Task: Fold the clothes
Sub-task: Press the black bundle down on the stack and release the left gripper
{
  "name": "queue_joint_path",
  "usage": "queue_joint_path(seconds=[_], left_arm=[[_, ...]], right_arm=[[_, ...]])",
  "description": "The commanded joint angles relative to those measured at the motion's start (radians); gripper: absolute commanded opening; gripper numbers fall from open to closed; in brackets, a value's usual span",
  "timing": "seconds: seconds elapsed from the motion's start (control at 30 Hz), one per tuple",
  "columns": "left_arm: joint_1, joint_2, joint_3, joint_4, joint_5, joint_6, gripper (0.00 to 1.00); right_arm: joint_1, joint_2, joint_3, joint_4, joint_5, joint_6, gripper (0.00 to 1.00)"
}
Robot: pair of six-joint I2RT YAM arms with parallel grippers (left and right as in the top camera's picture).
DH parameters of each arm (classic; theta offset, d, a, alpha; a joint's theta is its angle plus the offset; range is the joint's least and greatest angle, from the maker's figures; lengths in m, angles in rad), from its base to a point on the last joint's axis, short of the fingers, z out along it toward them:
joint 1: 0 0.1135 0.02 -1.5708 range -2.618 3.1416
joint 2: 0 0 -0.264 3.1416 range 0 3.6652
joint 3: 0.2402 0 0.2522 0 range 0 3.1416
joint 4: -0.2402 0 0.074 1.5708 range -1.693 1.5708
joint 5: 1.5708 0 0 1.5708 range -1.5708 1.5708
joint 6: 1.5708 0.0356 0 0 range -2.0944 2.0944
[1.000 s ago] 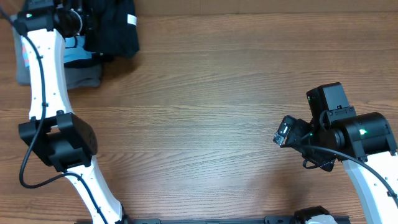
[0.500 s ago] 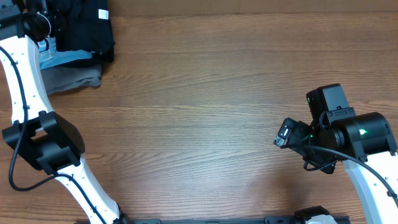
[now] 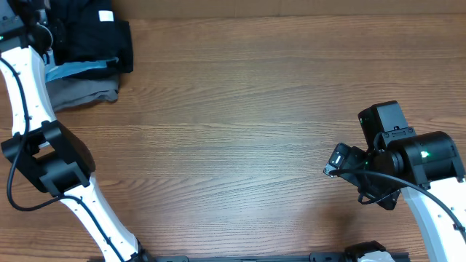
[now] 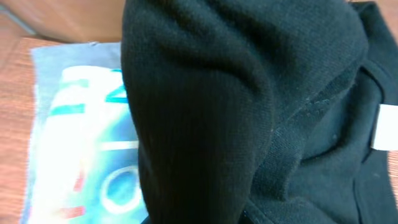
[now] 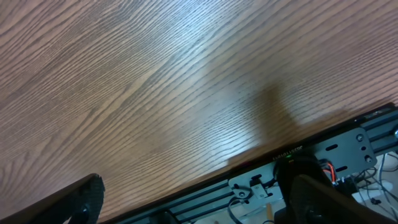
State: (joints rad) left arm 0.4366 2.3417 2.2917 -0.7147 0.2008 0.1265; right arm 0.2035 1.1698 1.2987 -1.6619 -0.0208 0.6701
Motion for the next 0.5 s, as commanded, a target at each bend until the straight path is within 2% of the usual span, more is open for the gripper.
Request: queue_joint_path(seconds=[0.0,0.33,0.37,0.43,0.47], left_arm=[[0.047,-0.006,0.035,0.012,-0.078,-0.029,0.04],[0.078,0.000,0.033,0.013,-0.081,-0.030,0.04],[0.077,0.005,0.033,0.014,-0.081,-0.030,0.06],[0.077,0.021,0.033,0.015,-0.081,-0.030,0.19],[0.077,0.027,0.033,0.014,-0.081,-0.030,0.22]], right_arm=[[-0.003,-0.010,0.030,0.002,0.013,0.015,1.00],[-0.003,0.014,0.030,0.002,0.020,0.014,1.00],[-0.003,0.014,0.030,0.002,0.020,0.014,1.00],[-0.003,0.015,0.030,0.002,0.020,0.014,1.00],[-0.003,0.015,0.030,0.002,0.020,0.014,1.00]])
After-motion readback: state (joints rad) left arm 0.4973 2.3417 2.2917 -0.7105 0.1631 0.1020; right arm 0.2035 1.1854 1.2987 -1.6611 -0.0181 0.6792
